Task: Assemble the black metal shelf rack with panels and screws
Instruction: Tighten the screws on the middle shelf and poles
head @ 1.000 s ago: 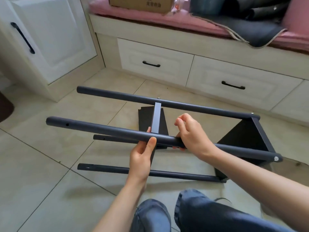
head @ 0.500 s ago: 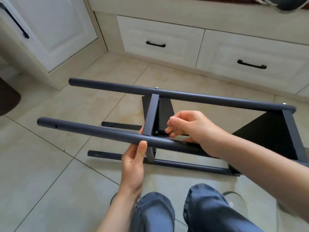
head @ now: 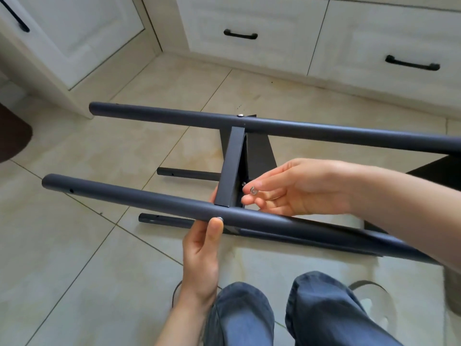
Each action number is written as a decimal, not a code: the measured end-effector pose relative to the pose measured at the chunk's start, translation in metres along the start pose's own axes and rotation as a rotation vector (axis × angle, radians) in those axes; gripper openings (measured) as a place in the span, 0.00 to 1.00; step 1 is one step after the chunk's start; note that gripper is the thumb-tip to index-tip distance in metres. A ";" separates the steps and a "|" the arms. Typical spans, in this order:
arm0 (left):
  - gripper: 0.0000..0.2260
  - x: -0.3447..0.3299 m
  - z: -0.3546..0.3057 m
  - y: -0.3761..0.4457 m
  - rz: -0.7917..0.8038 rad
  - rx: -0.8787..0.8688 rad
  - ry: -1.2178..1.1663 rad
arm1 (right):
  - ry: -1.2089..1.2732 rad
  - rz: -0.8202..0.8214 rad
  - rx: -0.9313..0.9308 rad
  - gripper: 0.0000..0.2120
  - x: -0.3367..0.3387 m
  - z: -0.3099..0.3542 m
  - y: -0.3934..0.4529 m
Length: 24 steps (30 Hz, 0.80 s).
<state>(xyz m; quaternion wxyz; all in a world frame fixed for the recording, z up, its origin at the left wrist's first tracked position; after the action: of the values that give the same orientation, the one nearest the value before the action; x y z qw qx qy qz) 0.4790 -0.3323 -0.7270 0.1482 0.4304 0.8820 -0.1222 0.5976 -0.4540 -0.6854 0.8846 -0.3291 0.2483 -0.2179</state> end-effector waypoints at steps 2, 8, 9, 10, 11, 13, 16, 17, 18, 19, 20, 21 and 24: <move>0.23 0.001 0.001 0.000 -0.008 -0.005 0.006 | 0.021 0.004 -0.016 0.16 0.000 -0.002 0.004; 0.26 -0.003 0.001 0.002 0.010 0.023 0.021 | -0.013 0.039 -0.019 0.08 -0.004 -0.008 0.015; 0.26 -0.005 0.000 0.003 0.021 0.019 0.024 | -0.061 0.039 -0.010 0.08 -0.005 -0.007 0.016; 0.25 -0.006 -0.001 0.003 0.027 0.014 0.027 | -0.095 0.036 -0.001 0.08 -0.005 -0.006 0.018; 0.23 -0.007 -0.001 0.004 0.028 0.013 0.027 | -0.107 0.031 0.006 0.09 -0.005 -0.006 0.020; 0.22 -0.007 -0.001 0.004 0.020 0.018 0.015 | -0.119 0.011 0.014 0.08 -0.004 -0.005 0.023; 0.23 -0.008 -0.001 0.003 0.015 0.006 -0.009 | -0.169 0.016 0.004 0.06 -0.005 -0.005 0.027; 0.23 -0.010 -0.001 0.003 0.016 0.002 -0.020 | -0.164 0.029 0.000 0.04 -0.006 -0.005 0.029; 0.23 -0.010 0.000 0.003 0.014 0.003 -0.032 | -0.150 0.043 -0.003 0.03 -0.006 -0.006 0.031; 0.23 -0.011 0.000 0.003 0.010 0.005 -0.039 | -0.130 0.058 -0.008 0.03 -0.007 -0.006 0.033; 0.23 -0.011 0.000 0.003 0.006 0.006 -0.041 | -0.116 0.078 -0.011 0.03 -0.009 -0.005 0.035; 0.23 -0.011 0.000 0.002 0.007 0.007 -0.044 | -0.113 0.102 -0.013 0.04 -0.011 -0.005 0.036; 0.23 -0.013 -0.002 0.002 0.022 0.013 -0.049 | -0.139 0.137 -0.010 0.05 -0.016 -0.006 0.039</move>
<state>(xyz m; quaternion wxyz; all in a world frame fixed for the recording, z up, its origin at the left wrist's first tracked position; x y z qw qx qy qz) 0.4880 -0.3399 -0.7207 0.1682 0.4379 0.8725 -0.1365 0.5906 -0.4215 -0.7113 0.9109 -0.3300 0.2094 -0.1321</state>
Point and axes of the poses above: each hand's wrist, its own y-axis towards the middle knuckle, its own x-axis out of the back of the hand, z = x × y, the point moved 9 cm from there along y, towards the middle knuckle, and after that the axes turned 11 degrees about -y, right-handed, at the moved point
